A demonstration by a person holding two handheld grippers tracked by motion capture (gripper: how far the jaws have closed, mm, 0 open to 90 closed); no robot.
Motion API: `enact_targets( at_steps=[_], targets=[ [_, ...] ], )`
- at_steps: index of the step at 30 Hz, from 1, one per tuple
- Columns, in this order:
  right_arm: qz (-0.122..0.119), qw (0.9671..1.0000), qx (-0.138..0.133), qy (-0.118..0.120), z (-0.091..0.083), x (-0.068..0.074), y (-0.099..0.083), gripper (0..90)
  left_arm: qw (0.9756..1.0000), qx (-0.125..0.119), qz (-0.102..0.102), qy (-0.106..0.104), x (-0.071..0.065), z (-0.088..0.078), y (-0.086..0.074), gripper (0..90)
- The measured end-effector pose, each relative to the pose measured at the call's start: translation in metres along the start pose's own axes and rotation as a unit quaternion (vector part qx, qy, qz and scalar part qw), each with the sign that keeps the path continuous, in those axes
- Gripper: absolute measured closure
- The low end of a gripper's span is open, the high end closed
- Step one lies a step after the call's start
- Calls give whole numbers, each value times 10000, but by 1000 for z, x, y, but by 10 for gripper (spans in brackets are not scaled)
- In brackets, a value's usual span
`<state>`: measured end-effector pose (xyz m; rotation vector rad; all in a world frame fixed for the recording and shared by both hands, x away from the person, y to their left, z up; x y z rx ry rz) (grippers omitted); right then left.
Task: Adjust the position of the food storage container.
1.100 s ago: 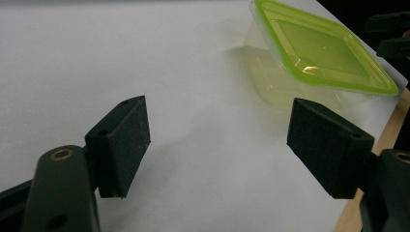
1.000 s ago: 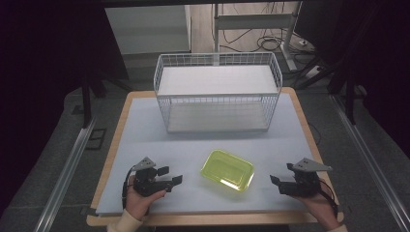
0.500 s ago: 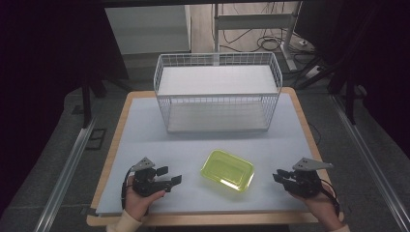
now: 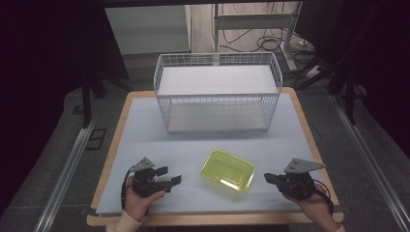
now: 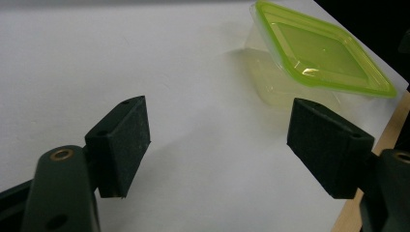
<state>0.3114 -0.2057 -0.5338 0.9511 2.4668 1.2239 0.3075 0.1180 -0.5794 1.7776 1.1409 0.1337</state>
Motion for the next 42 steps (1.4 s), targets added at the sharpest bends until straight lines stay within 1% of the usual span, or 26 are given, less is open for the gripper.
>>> enact_targets(
  at_steps=[4,5,6,7,8,10,11,12,13,14,15,17,21,22,23,25,28,30,32,33,36,42],
  targets=[
    [-115,9998,-26,128,1,14,5,900,10000,2,15,-15,-1,1,0,227],
    [-182,9996,-52,204,0,23,7,900,10000,10,18,-23,-2,1,0,227],
    [-221,9994,-86,239,0,27,9,900,10000,10,18,-23,-2,1,0,227],
    [-221,9994,-86,239,0,27,9,900,10000,7,19,-23,-2,1,0,227],
    [-251,9992,-105,282,0,32,11,900,10000,4,27,-18,-1,1,0,229],
    [-312,9986,-107,415,1,42,13,900,10000,10,16,-16,-1,2,0,231],
    [-356,9979,-102,535,3,50,14,900,10000,17,11,-18,-1,2,-1,231],
    [-356,9979,-102,535,3,50,14,900,10000,22,11,-19,-1,2,-1,231],
    [-448,9970,-32,632,7,59,12,900,10000,25,13,-18,-1,2,-1,230],
    [-481,9965,-12,679,9,64,12,900,10000,23,10,-18,-1,2,-1,229],
    [-481,9965,-12,679,9,64,12,900,10000,22,7,-24,-1,2,-1,229],
    [-560,9953,42,792,12,73,11,900,10000,24,1,-26,-1,2,-1,228],
    [-637,9936,139,920,19,86,10,900,10000,31,7,-33,-1,2,-1,228],
    [-675,9930,203,943,24,90,7,900,10000,33,8,-35,-1,2,-1,227],
    [-675,9930,203,943,24,90,7,900,10000,31,6,-37,-1,2,-1,227],
    [-733,9924,290,943,31,92,4,900,10000,35,8,-41,-1,2,-1,227],
    [-736,9926,335,909,36,92,3,900,10000,54,11,-46,-1,2,-2,227],
    [-716,9923,436,914,43,93,-2,900,10000,68,9,-51,-2,3,-2,226],
    [-732,9919,467,924,46,93,-3,900,10000,69,3,-55,-2,3,-2,226],
    [-730,9917,533,918,49,93,-6,900,10000,69,4,-50,-1,3,-2,226],
    [-727,9916,558,907,52,93,-7,900,10000,68,10,-49,-1,3,-2,226],
    [-691,9925,574,828,55,87,-9,900,10000,63,27,-60,-2,3,-2,228]
  ],
)
Point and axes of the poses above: each handheld gripper's, and its own axes: z roughly forward along the jaws, y roughly out of its top, x roughly to its left, the point moved 10 cm from there along z, roughly forward along the jaws, and after that the axes turned 1 degree about z, right-handed, at the moved point
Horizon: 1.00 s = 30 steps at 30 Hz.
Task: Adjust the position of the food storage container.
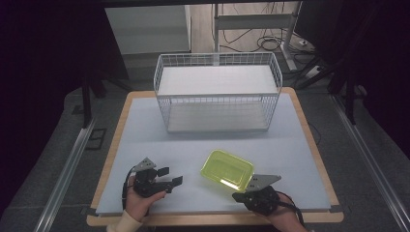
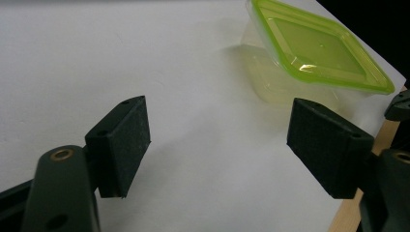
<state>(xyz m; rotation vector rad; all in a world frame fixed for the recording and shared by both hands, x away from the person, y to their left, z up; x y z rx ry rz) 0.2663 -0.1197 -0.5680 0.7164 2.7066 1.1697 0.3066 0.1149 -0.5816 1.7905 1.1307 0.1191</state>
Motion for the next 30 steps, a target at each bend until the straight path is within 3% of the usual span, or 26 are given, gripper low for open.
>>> enact_targets(
  at_steps=[14,30],
  targets=[
    [147,9998,61,-84,-4,-13,-6,900,10000,26,15,-16,0,0,-1,227],
    [475,9980,15,-413,-15,-46,-12,900,10000,44,38,-7,0,1,-1,227]
  ],
)
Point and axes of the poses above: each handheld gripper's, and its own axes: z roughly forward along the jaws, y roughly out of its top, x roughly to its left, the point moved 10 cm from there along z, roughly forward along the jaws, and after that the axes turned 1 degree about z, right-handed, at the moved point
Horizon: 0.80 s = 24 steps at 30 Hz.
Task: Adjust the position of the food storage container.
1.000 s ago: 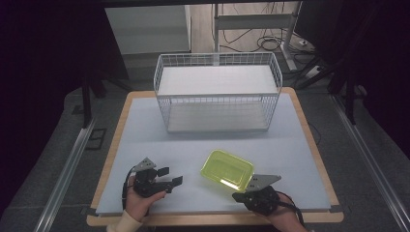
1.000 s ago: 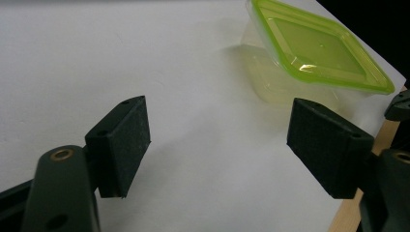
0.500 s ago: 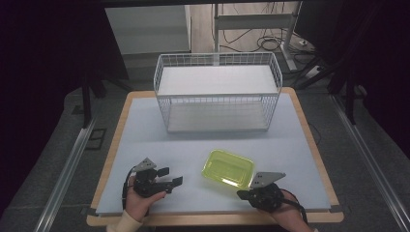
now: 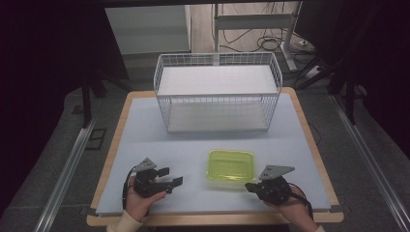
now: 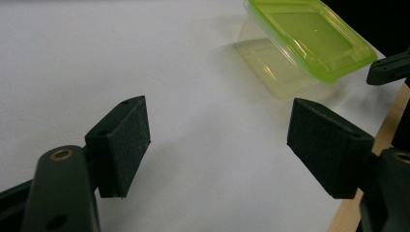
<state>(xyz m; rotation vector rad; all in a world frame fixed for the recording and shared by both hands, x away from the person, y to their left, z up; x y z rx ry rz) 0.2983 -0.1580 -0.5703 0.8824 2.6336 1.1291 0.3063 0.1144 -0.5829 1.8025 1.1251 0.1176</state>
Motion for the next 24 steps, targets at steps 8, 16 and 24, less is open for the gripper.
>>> enact_targets(
  at_steps=[8,16,24],
  targets=[
    [24,9999,-8,-129,1,-9,2,900,10000,6,-13,1,-1,1,0,227],
    [95,9999,-24,-129,2,-12,1,900,10000,-2,-11,-9,0,0,0,226],
    [87,9994,-330,25,-18,-2,9,900,10000,-24,-29,-31,-3,-1,2,226]
  ],
)
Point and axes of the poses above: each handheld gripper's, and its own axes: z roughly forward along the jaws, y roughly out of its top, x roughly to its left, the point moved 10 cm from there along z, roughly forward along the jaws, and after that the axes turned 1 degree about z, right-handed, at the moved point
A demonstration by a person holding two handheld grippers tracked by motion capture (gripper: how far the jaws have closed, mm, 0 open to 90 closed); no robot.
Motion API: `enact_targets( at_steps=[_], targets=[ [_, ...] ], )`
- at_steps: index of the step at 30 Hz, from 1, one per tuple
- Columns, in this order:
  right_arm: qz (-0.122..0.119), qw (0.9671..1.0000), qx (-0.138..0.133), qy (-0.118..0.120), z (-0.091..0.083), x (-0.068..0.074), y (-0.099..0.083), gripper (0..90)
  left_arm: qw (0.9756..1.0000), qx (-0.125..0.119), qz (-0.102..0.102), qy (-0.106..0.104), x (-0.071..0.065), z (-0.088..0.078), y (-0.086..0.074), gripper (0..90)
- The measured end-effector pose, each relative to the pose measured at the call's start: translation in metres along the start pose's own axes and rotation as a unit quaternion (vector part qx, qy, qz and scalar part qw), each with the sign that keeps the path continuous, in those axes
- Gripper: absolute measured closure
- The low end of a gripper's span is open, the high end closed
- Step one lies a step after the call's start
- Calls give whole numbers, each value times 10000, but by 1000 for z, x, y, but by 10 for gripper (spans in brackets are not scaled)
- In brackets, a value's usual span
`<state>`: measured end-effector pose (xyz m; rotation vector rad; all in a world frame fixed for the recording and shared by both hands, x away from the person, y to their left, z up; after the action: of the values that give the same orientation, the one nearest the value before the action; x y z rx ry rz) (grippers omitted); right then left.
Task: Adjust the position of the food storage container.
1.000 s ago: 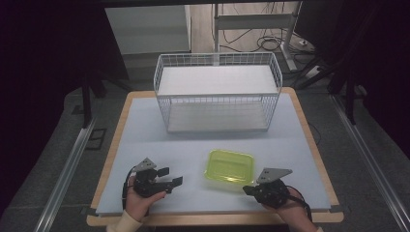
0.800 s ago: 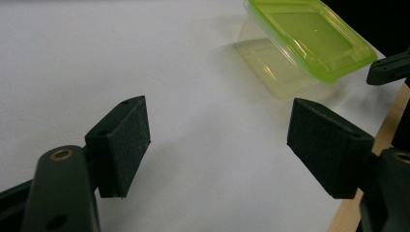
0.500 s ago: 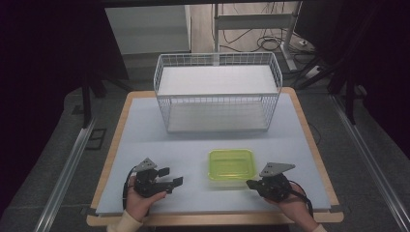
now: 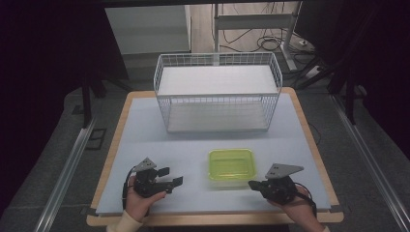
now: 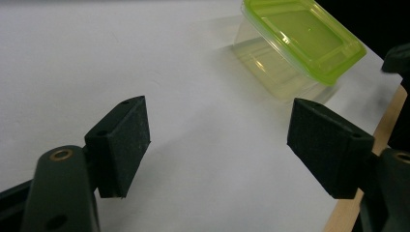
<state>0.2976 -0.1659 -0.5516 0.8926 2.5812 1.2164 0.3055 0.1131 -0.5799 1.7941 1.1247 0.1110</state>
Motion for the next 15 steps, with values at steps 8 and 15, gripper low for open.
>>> enact_targets(
  at_steps=[8,15],
  targets=[
    [278,9981,-532,-142,-28,-26,13,816,9998,-51,-132,-124,-7,-4,6,230],
    [470,9952,-847,-115,-27,-35,22,480,9989,-93,-401,-207,-11,-9,11,234]
  ],
)
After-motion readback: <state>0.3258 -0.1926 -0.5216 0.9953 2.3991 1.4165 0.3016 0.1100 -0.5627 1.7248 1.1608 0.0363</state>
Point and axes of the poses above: each handheld gripper's, and its own axes: z roughly forward along the jaws, y roughly out of its top, x roughly to its left, the point moved 10 cm from there along z, roughly forward along the jaws, and after that the axes turned 1 degree about z, right-handed, at the moved point
